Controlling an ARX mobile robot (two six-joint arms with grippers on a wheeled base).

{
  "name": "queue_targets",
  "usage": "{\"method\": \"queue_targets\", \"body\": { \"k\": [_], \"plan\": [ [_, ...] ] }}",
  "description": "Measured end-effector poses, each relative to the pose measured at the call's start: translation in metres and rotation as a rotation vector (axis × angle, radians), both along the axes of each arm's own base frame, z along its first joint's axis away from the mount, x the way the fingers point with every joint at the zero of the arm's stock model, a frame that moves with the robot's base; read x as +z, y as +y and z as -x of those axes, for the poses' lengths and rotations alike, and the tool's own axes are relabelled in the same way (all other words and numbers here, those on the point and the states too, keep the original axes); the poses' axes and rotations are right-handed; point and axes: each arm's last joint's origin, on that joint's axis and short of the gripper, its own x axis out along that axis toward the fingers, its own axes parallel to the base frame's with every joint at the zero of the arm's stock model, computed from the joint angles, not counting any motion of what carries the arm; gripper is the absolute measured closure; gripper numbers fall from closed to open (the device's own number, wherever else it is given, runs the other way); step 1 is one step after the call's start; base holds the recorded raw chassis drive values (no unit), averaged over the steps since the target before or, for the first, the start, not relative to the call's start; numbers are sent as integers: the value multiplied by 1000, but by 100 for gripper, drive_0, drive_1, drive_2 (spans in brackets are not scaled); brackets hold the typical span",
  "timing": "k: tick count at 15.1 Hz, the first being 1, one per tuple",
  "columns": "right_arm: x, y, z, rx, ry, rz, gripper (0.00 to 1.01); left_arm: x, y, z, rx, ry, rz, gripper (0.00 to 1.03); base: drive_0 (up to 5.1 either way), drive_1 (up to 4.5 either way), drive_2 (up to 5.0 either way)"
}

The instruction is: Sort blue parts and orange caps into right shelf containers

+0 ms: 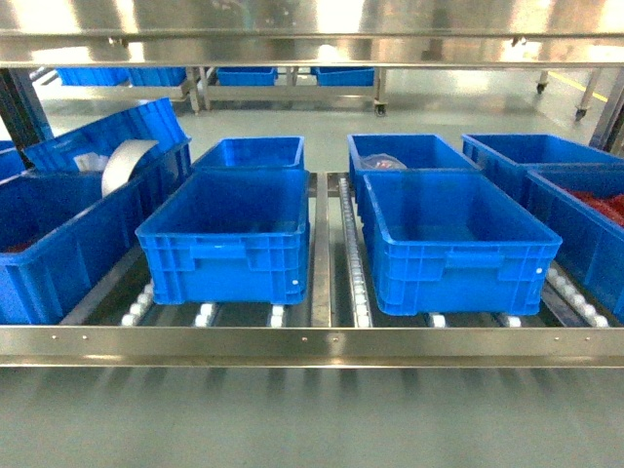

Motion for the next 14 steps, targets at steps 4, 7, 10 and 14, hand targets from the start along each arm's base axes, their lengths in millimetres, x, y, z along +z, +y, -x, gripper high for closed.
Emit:
{"method": "queue_targets", "body": {
  "k": [4, 7, 10, 14],
  "plan": [
    [0, 0, 0, 0, 0, 0, 59, 0, 0, 0, 0, 0, 0, 61, 0, 0, 0],
    [0, 0, 0, 0, 0, 0, 59, 0, 0, 0, 0, 1, 0, 61, 0, 0, 0],
    [0, 0, 0, 0, 0, 0, 59, 0, 0, 0, 1, 1, 0, 61, 0, 0, 0],
    [0, 0, 0, 0, 0, 0, 59, 0, 0, 0, 0, 2, 0, 61, 0, 0, 0]
  ]
}}
